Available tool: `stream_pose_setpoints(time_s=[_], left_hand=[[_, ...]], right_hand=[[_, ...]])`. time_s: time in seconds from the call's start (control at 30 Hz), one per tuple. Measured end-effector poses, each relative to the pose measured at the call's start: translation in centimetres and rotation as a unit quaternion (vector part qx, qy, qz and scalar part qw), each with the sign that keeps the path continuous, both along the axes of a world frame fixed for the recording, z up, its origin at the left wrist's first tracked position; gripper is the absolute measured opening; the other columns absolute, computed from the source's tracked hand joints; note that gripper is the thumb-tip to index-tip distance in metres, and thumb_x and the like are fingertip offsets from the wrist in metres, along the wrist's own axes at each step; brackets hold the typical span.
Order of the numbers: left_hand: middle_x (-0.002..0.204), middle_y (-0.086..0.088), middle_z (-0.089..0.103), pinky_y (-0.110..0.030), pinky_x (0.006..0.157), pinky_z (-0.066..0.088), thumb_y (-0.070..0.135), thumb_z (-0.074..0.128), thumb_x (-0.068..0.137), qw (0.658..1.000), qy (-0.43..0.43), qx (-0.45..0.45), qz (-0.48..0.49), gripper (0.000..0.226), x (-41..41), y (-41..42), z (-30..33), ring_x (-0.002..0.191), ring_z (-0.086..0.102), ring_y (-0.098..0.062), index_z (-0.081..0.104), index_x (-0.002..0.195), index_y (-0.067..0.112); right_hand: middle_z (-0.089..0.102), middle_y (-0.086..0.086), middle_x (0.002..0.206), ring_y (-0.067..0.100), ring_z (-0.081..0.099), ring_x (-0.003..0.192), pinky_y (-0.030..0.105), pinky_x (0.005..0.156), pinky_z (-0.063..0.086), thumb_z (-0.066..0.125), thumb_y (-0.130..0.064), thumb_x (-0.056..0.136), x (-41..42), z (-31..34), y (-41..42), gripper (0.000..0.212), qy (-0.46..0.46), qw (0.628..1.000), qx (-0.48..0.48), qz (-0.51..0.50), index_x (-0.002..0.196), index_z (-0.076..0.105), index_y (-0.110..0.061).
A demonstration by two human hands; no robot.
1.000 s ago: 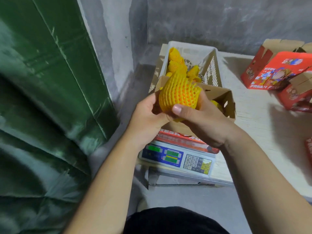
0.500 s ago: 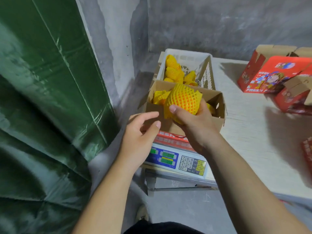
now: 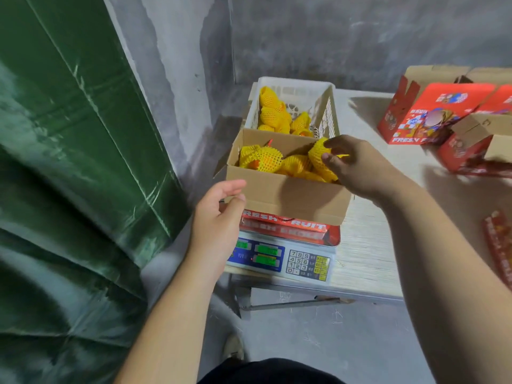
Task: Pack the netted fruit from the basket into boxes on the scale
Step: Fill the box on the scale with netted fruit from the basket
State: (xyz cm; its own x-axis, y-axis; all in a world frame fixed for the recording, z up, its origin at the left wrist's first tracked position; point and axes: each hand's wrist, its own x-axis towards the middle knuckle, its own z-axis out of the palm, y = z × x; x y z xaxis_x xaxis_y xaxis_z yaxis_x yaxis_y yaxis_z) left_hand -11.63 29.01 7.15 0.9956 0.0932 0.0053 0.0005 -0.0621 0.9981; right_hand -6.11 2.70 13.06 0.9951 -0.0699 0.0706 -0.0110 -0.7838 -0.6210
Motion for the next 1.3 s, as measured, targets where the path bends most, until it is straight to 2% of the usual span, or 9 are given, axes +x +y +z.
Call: stream_pose_setpoints(time_s=[0.13,0.23,0.33,0.47,0.7,0.8,1.07,1.2,1.3], left_hand=[[0.110,0.021,0.075,-0.039,0.106,0.053,0.011,0.059,0.101,1.000,-0.006,0.006,0.017,0.032,0.2,0.9,0.3,0.108,0.068,0.002,0.074,0.109,0.038],[0.103,0.025,0.076,-0.025,0.096,0.055,0.013,0.058,0.102,0.999,-0.003,0.003,0.045,0.030,0.5,2.3,0.6,0.100,0.070,0.005,0.073,0.105,0.039],[0.100,0.019,0.076,-0.016,0.086,0.054,0.014,0.059,0.103,0.998,-0.004,-0.001,0.059,0.027,0.4,3.2,0.8,0.093,0.069,0.008,0.073,0.107,0.037],[0.105,0.016,0.076,-0.019,0.090,0.054,0.015,0.060,0.103,0.998,0.004,0.000,0.062,0.025,-0.2,3.5,0.6,0.095,0.069,0.007,0.073,0.106,0.037],[0.103,0.030,0.074,-0.020,0.092,0.053,0.016,0.058,0.103,0.998,0.014,0.008,0.063,0.029,-1.1,3.9,0.1,0.098,0.069,0.008,0.073,0.104,0.041],[0.105,0.029,0.074,-0.025,0.097,0.054,0.017,0.059,0.103,0.998,0.015,0.007,0.064,0.029,-1.1,3.9,-0.2,0.100,0.069,0.006,0.073,0.104,0.042],[0.095,0.030,0.074,-0.008,0.081,0.052,0.013,0.059,0.104,0.999,0.021,-0.003,0.045,0.026,-0.2,3.1,-0.7,0.090,0.067,0.012,0.073,0.109,0.035],[0.102,0.018,0.075,-0.007,0.080,0.050,0.010,0.059,0.103,1.000,0.012,-0.007,0.023,0.028,1.7,2.1,-0.6,0.093,0.067,0.011,0.074,0.111,0.032],[0.106,0.019,0.075,-0.015,0.090,0.049,0.012,0.060,0.103,0.999,-0.012,0.016,-0.027,0.027,4.0,1.1,0.1,0.103,0.066,0.006,0.074,0.107,0.036]], right_hand=[[0.065,0.000,0.131,0.013,0.059,0.126,0.036,0.113,0.047,0.057,-0.011,0.105,-2.3,-0.9,2.4,0.026,-0.003,0.989,0.096,0.109,0.131,0.065,-0.010],[0.065,-0.004,0.134,0.006,0.058,0.127,0.028,0.110,0.047,0.057,-0.015,0.106,-3.4,-1.1,3.8,0.030,-0.002,0.982,0.122,0.147,0.134,0.063,-0.010],[0.065,-0.003,0.134,0.006,0.058,0.128,0.028,0.109,0.047,0.058,-0.019,0.105,-3.8,-1.3,4.5,0.031,0.000,0.977,0.137,0.164,0.135,0.062,-0.012],[0.066,-0.005,0.132,0.005,0.059,0.127,0.030,0.109,0.047,0.057,-0.017,0.106,-3.9,-1.8,4.8,0.026,0.003,0.973,0.153,0.171,0.131,0.064,-0.016],[0.068,-0.009,0.128,-0.004,0.062,0.119,0.020,0.097,0.050,0.057,-0.016,0.106,-4.0,-2.7,4.8,0.026,0.023,0.968,0.187,0.163,0.128,0.066,-0.025],[0.069,-0.010,0.128,-0.002,0.062,0.120,0.025,0.101,0.051,0.058,-0.016,0.106,-4.0,-2.9,4.8,0.026,0.028,0.966,0.201,0.159,0.127,0.067,-0.027],[0.071,-0.010,0.125,0.006,0.064,0.120,0.034,0.103,0.051,0.058,-0.014,0.105,-3.5,-3.7,4.3,0.028,0.031,0.962,0.227,0.148,0.119,0.068,-0.036],[0.071,-0.011,0.123,0.001,0.065,0.114,0.026,0.097,0.051,0.060,-0.015,0.104,-1.9,-4.4,4.5,0.026,0.030,0.961,0.240,0.132,0.116,0.070,-0.035],[0.071,-0.012,0.118,-0.003,0.065,0.104,0.019,0.089,0.047,0.061,-0.010,0.103,0.4,-4.8,5.1,0.026,-0.025,0.965,0.254,0.066,0.107,0.070,-0.034]])
